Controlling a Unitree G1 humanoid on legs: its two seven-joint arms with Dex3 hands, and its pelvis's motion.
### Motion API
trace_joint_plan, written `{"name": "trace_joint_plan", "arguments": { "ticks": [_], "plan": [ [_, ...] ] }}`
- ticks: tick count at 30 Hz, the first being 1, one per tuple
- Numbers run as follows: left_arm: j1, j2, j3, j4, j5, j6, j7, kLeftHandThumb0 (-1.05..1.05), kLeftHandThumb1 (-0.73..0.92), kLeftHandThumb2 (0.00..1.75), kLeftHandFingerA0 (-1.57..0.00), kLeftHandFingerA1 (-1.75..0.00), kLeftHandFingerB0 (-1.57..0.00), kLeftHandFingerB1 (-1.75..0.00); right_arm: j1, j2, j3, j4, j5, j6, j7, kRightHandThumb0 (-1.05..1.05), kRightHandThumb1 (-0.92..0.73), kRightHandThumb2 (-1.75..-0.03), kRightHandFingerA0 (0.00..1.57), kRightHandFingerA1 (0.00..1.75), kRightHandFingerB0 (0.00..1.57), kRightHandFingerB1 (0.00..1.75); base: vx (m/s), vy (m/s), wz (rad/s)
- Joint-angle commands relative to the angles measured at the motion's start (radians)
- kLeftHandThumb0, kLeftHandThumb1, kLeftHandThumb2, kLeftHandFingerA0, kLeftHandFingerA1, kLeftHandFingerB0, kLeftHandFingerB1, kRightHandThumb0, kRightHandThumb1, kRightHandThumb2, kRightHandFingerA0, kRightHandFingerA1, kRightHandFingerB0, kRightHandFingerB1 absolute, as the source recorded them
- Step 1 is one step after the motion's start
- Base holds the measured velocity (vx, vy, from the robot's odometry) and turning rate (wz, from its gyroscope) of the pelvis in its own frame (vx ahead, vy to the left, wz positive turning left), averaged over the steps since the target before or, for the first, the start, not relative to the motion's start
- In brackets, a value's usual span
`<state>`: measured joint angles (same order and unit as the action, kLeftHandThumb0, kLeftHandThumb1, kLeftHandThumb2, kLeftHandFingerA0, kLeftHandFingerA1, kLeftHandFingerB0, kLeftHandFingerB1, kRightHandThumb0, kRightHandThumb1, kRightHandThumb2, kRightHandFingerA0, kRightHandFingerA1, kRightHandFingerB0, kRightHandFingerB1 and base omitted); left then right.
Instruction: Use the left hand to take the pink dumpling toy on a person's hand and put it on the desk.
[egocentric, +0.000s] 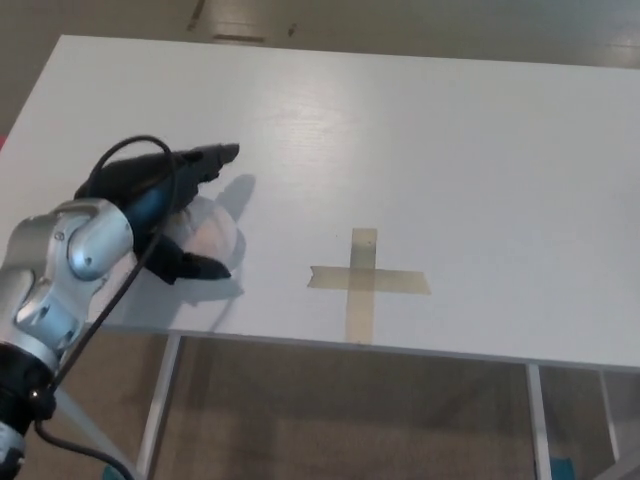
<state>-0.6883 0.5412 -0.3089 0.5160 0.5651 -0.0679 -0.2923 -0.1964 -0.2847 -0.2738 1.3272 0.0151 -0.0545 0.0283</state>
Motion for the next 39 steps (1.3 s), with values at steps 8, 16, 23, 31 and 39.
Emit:
{"name": "trace_joint_plan", "arguments": {
  "ticks": [8,16,23,31,39],
  "plan": [
    [-0.076,0.078,0.095,-0.259,-0.081,0.097,-0.195,-0.97,0.56,0.62,0.00,0.00,0.00,-0.01,0.027,0.007,-0.001,0.006,0.005,0.012,-0.003,-0.24,-0.66,-0.60,0.60,0.44,0.58,0.45,0.00,0.000,0.00],
    [-0.055,0.186,0.287,-0.555,-0.246,0.105,-0.295,-1.01,0.59,0.63,0.00,0.00,0.00,-0.04,0.034,0.003,0.004,0.005,0.001,0.010,0.009,-0.24,-0.66,-0.60,0.59,0.44,0.55,0.44,0.00,0.000,0.00],
    [0.229,0.168,0.604,-0.964,-0.459,0.038,-0.290,-0.32,0.21,0.83,-0.01,-0.50,0.00,-0.46,0.052,-0.001,-0.001,0.006,0.004,0.006,-0.006,-0.23,-0.66,-0.60,0.59,0.44,0.53,0.43,0.00,0.000,0.00],
    [0.712,-0.022,0.930,-1.273,-0.798,-0.126,-0.338,-0.28,0.43,0.53,-0.60,-0.44,-0.56,-0.40,0.089,0.018,0.005,0.004,-0.005,-0.024,-0.041,-0.22,-0.68,-0.60,0.61,0.45,0.50,0.41,0.00,0.000,0.00],
    [1.333,-0.176,1.104,-1.370,-1.245,-0.220,-0.637,-0.26,0.45,0.53,-0.73,-0.51,-0.62,-0.43,0.114,0.034,0.016,0.003,-0.017,-0.056,-0.083,-0.19,-0.68,-0.60,0.67,0.47,0.53,0.43,0.00,0.000,0.00]
  ]
}}
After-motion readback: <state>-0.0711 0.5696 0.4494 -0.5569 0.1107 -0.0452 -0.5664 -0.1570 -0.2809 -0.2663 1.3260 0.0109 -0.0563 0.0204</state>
